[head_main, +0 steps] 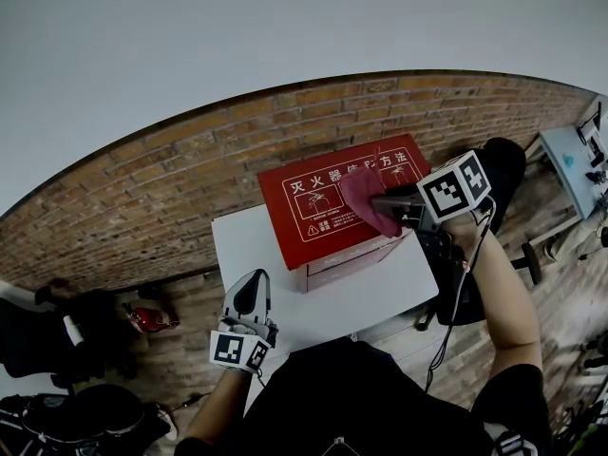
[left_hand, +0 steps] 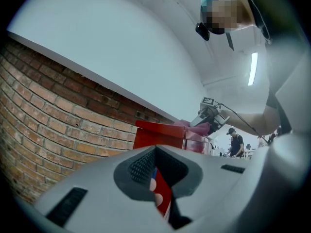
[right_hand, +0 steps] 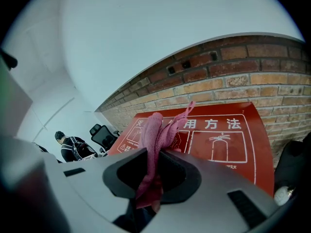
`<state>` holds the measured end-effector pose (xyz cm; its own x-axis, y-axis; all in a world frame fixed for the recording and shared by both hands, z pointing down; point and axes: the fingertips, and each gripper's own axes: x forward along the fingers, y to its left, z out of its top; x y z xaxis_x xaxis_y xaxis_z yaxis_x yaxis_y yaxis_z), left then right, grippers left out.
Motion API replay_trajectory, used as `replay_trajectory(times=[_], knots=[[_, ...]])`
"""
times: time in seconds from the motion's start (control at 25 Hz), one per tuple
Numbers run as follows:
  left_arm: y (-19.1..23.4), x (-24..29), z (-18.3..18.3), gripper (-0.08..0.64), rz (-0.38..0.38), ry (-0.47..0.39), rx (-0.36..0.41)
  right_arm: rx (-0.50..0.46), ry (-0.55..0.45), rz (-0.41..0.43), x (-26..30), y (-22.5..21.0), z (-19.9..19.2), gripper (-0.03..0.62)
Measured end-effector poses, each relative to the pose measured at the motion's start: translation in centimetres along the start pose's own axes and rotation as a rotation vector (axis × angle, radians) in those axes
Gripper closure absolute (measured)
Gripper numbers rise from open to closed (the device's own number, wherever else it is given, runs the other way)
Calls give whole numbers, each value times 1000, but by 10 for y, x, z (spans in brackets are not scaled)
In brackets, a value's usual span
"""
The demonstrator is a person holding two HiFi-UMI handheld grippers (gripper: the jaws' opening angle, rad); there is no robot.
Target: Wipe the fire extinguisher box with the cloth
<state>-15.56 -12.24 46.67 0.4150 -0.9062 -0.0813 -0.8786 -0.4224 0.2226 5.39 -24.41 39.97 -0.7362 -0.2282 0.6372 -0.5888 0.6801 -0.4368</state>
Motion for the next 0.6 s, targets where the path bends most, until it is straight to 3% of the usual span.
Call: replay_trajectory(times=[0.32,0.6], knots=[[-8,2,2,522,9,0,-14,16,-18,-34,-17,-20,-4,517],[-14,4,0,522,-8,2,17,28,-35,-66,-32,-38,-6,517]])
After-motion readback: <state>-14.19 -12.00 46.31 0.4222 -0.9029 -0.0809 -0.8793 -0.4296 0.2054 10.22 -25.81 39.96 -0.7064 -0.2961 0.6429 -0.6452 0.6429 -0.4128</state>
